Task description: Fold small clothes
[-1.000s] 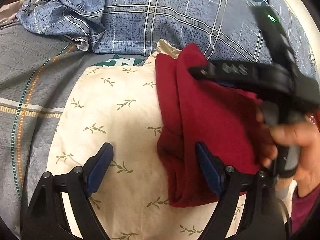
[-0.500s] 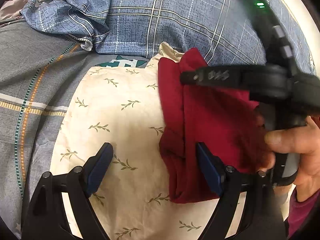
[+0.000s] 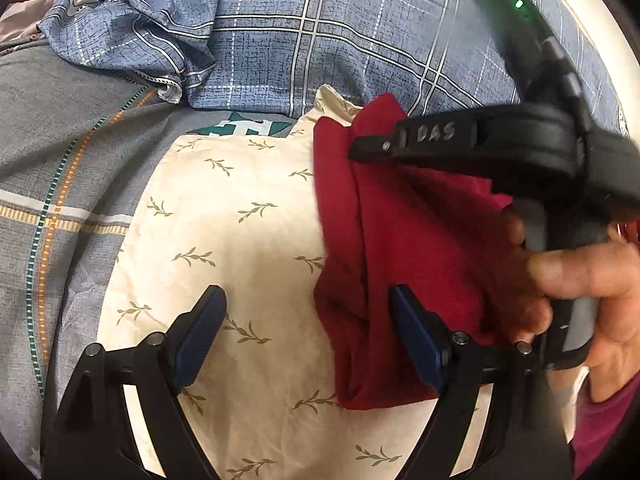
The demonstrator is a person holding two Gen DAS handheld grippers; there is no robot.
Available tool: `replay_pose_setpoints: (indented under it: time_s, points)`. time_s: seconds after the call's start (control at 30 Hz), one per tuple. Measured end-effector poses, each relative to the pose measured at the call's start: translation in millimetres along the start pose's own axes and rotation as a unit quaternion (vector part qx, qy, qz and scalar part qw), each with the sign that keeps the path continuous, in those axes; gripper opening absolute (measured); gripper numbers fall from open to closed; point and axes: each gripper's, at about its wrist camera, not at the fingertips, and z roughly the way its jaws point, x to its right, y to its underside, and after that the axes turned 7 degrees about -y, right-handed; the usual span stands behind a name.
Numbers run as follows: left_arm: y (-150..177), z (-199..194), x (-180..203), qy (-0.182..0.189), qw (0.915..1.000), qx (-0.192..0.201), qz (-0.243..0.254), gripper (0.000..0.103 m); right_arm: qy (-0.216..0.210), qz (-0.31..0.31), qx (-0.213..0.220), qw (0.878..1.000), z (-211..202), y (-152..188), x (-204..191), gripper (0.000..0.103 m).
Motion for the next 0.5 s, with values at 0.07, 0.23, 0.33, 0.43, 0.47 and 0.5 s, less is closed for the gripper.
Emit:
replay_pose_setpoints:
  time_s: [0.07, 0.23, 0.33, 0.43, 0.47, 0.5]
  points:
    - [0.1, 0.4, 0.2, -0.001, 1.0, 0.001, 0.001, 0.085, -0.006, 0.005, 0.002, 1.0, -7.0, -1.4, 0.1, 0.011]
    - [0.0, 0.7, -0.3, 0.0, 1.0, -0.001, -0.001, 0.085, -0.034, 0.028, 0.02, 0.999, -23.2, -2.2, 0.0, 0.055]
    - [0.1, 0.5, 0.0, 0.0, 1.0, -0.001, 0.0, 0.085, -0.006, 0.013, 0.011, 1.0, -18.1, -2.4, -7.1, 0.066]
    - [0.5, 0.6, -0.6, 0.002, 1.0, -0.002, -0.002, 0.085, 0.01, 0.012, -0.016, 1.0, 4.2, -5.8, -10.6, 0.076]
    - [0.5, 0.6, -1.1, 0.004, 1.0, -0.002, -0.002, 0.085, 0.016, 0.009, -0.02, 1.0, 9.5, -6.9, -11.4, 0.076]
    - [0.2, 0.5, -2.1, 0.007, 1.0, -0.002, -0.004, 0.085, 0.027, 0.001, -0.018, 0.999, 15.2, -8.2, -13.0, 0.076]
